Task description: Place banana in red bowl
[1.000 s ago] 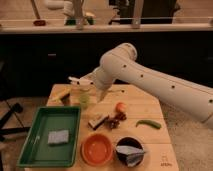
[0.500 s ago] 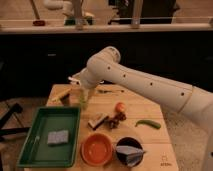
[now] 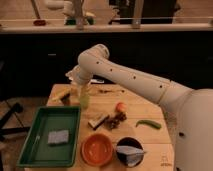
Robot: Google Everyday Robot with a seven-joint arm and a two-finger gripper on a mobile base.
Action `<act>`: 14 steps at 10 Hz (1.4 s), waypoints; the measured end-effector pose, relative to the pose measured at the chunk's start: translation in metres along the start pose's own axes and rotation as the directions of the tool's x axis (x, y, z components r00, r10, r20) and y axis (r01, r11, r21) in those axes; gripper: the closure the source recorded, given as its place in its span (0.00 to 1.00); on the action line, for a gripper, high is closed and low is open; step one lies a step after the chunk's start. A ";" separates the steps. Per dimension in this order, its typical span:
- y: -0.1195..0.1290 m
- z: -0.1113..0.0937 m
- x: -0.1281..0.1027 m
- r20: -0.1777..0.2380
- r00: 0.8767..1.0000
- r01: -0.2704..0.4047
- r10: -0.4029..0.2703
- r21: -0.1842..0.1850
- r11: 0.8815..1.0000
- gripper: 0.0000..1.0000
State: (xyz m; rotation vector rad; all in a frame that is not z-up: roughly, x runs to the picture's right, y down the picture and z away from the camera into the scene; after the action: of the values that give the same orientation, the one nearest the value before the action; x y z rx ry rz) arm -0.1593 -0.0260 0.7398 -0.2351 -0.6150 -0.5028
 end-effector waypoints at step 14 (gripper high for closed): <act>-0.013 0.057 0.012 0.057 0.997 0.056 -0.050 -0.124 0.991 0.20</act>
State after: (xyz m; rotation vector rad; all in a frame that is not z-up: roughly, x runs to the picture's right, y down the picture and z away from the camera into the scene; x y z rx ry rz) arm -0.1857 -0.0210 0.7935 -0.3535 -0.6439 -0.5891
